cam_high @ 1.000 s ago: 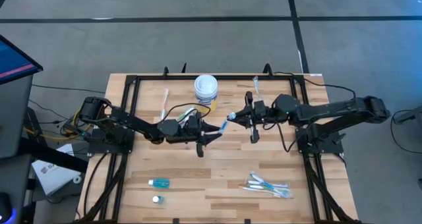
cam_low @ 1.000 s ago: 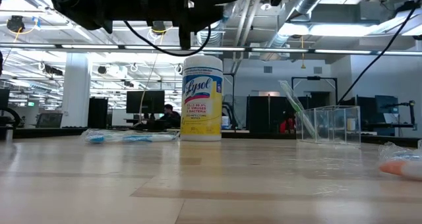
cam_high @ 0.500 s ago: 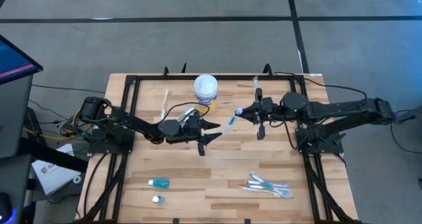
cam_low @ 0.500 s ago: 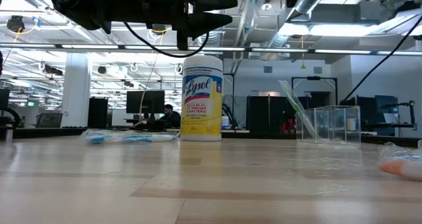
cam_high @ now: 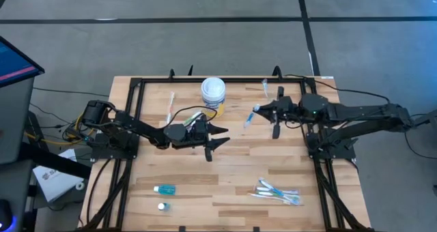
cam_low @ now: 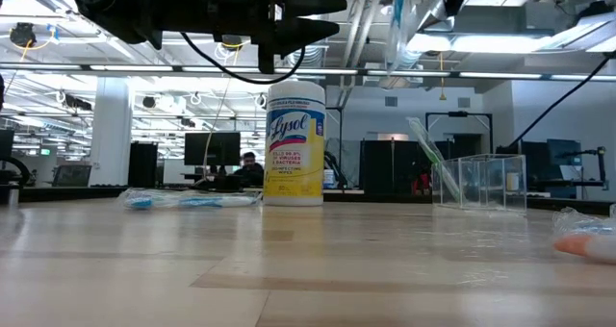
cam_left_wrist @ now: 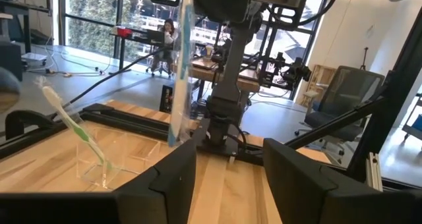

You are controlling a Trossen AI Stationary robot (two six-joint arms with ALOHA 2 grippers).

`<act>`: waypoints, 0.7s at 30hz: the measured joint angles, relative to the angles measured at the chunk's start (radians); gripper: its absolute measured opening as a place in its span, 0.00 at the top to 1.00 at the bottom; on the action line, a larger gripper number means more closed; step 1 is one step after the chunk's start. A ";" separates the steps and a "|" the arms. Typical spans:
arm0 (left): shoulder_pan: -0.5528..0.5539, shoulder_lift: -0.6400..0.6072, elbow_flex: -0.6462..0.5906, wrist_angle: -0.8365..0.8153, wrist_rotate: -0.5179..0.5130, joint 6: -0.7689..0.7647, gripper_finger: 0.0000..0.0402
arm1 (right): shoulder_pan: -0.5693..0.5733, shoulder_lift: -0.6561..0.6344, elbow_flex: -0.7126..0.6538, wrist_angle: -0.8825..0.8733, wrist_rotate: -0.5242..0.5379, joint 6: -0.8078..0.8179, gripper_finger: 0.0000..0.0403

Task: Pick & Place toothbrushing station
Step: Put the blue toothbrush into the transparent organizer

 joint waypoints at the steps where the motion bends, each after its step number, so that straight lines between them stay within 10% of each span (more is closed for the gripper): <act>1: 0.000 0.000 0.000 0.000 0.000 0.000 0.58 | 0.000 -0.006 0.000 -0.010 0.010 -0.001 1.00; 21: 0.000 0.000 0.000 -0.005 0.000 -0.001 0.59 | -0.123 -0.293 -0.259 -0.008 0.134 0.048 1.00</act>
